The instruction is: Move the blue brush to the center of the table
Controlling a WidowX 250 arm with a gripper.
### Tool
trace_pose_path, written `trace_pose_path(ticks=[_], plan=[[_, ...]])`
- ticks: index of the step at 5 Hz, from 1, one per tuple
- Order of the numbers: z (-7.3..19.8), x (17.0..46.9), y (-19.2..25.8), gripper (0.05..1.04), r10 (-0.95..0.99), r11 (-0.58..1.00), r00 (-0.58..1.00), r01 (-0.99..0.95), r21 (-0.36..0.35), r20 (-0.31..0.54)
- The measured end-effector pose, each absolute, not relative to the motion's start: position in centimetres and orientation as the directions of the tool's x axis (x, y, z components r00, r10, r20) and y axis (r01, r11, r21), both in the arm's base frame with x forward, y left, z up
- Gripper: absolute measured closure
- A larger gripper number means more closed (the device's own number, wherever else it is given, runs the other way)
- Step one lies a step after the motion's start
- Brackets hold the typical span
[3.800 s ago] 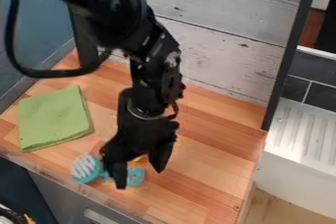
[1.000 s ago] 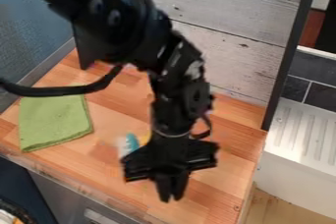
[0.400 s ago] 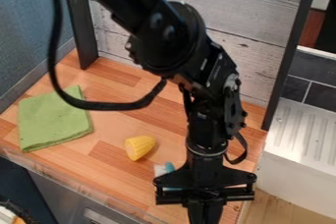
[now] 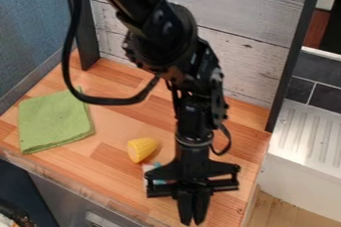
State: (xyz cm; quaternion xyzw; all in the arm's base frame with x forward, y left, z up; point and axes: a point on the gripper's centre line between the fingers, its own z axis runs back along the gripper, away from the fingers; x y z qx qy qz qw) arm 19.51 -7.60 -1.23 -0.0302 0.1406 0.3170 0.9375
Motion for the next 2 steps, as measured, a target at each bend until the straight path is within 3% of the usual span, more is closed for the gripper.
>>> trace_pose_path(ticks=[2], plan=[[-1.4, 21.4, -4.7, 0.995, 0.647, 0.749, 0.712, -0.661, 0.049, -0.274]])
